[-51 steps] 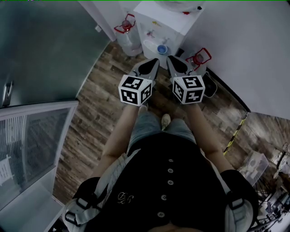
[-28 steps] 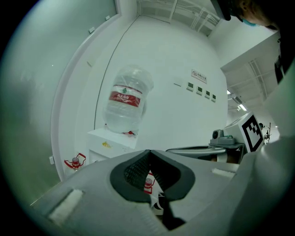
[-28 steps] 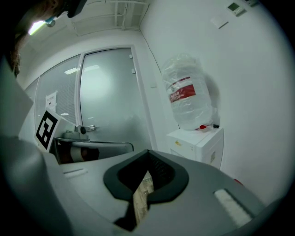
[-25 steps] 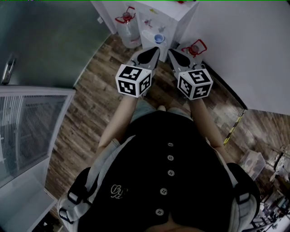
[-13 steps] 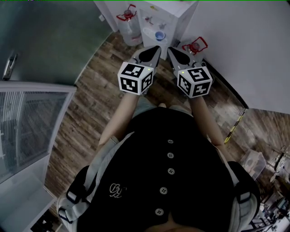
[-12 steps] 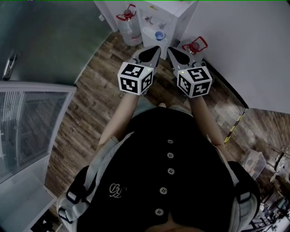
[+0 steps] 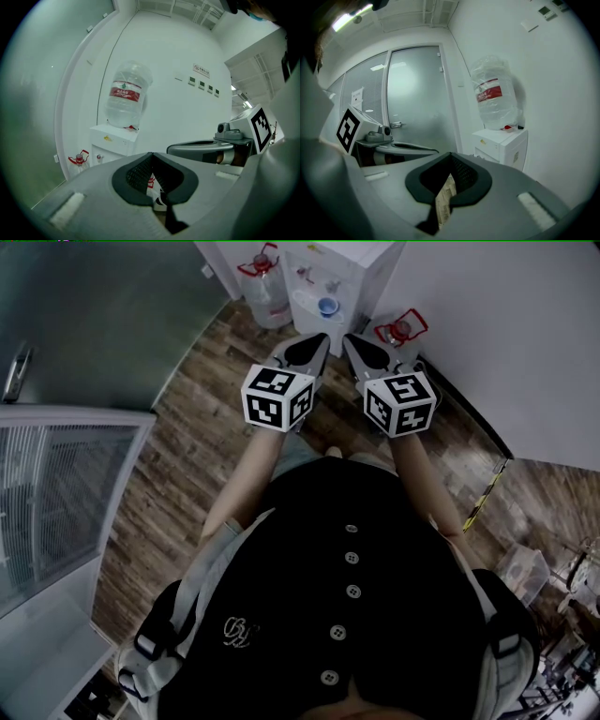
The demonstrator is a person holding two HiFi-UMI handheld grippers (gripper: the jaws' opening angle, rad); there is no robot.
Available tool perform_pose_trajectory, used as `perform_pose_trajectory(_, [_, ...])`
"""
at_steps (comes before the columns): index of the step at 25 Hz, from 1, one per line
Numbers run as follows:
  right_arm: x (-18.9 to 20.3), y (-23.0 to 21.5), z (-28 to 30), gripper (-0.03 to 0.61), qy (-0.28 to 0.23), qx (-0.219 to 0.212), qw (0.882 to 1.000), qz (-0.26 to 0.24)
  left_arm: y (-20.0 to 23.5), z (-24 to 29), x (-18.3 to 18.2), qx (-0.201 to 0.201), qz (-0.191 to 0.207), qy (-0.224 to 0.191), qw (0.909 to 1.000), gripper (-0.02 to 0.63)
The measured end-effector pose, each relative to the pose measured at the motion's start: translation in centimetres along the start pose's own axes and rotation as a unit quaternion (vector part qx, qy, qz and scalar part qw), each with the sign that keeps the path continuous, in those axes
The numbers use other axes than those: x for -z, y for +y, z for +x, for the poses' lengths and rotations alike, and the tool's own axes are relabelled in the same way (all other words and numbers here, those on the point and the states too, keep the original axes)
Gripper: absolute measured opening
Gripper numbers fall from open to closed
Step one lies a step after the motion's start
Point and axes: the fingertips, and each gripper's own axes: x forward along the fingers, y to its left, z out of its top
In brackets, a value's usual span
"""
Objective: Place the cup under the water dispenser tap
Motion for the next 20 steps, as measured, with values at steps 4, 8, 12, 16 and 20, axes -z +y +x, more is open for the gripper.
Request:
perform_pose_trajectory(4, [0.3, -0.1, 0.3, 0.0, 0.007, -0.002, 1.0, 0.006, 0.2, 0.1, 0.4, -0.001, -0.002, 0.006, 1.0, 0.0])
perform_pose_trajectory(8, [0.5, -0.1, 0.3, 0.0, 0.01, -0.004, 1.0, 0.005, 0.3, 0.3, 0.2, -0.003, 0.0, 0.005, 1.0, 0.0])
perform_pose_trajectory(12, [0.6, 0.0, 0.1, 0.0, 0.011, -0.005, 1.0, 0.003, 0.4, 0.3, 0.0, -0.006, 0.003, 0.004, 1.0, 0.0])
perform_pose_trajectory(16, [0.5, -0.2, -0.3, 0.0, 0.01, -0.004, 1.0, 0.002, -0.1, 0.3, -0.1, -0.004, 0.007, 0.004, 1.0, 0.0])
perform_pose_trajectory(20, [1.0, 0.0, -0.4, 0.0, 0.018, -0.011, 1.0, 0.005, -0.7, 0.3, 0.4, 0.001, 0.001, 0.008, 1.0, 0.0])
